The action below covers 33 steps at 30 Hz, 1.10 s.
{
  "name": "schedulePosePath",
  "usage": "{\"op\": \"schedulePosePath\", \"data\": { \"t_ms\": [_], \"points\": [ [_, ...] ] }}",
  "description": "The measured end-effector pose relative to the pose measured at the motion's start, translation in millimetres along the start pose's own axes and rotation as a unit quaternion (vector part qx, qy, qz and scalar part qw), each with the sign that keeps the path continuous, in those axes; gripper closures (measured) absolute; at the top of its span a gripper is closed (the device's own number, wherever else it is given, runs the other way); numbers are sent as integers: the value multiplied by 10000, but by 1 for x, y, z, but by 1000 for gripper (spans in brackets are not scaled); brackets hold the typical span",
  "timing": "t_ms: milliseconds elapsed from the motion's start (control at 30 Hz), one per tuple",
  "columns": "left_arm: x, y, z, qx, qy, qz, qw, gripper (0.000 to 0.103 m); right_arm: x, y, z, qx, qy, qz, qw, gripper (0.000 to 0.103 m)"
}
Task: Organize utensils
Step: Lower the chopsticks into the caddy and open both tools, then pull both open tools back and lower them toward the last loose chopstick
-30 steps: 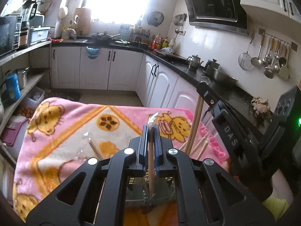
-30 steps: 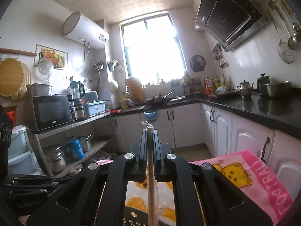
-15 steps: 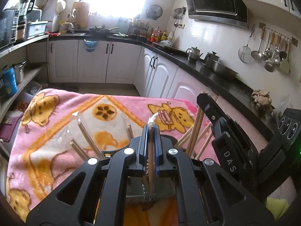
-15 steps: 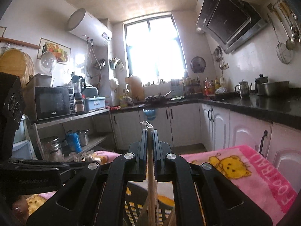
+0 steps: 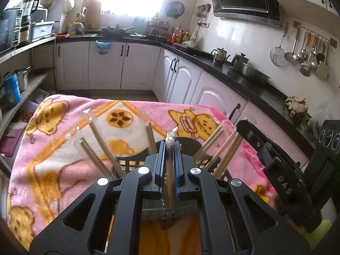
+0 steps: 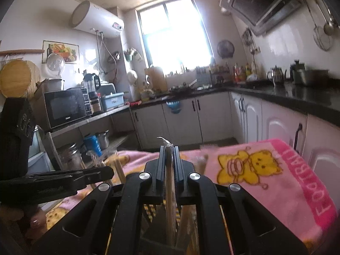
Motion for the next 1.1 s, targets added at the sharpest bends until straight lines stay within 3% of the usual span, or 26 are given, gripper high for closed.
{"op": "schedulePosePath", "data": {
  "t_ms": [133, 200, 267, 400, 467, 1100],
  "points": [
    [2, 3, 1, -40, 25, 7, 10000, 101, 2, 10, 0, 21, 22, 138, 9999, 85],
    [3, 4, 2, -52, 41, 14, 10000, 98, 3, 14, 0, 18, 29, 181, 9998, 78],
    [4, 6, 5, -96, 56, 22, 9999, 91, 3, 19, 2, 12, 38, 226, 9997, 75],
    [6, 10, 9, -152, 91, 20, 9998, 87, 6, 28, 8, 35, 122, 295, 9995, 70],
    [7, 13, 11, -163, 110, 17, 9998, 81, 8, 33, 10, 40, 131, 320, 9994, 66],
    [44, 45, 37, -355, 294, 76, 9989, 52, 37, 63, 25, 65, -11, 728, 9973, 47]
  ]
}}
Point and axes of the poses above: each gripper's, at about its wrist camera, not at the fingertips, and y roughly against the way its jaws point, z to its left, x to its underside, the point moved 8 cm from there along -y, roughly the way its jaws point, and after that the axes turned 14 degrees about -x, right-handed, at the moved point
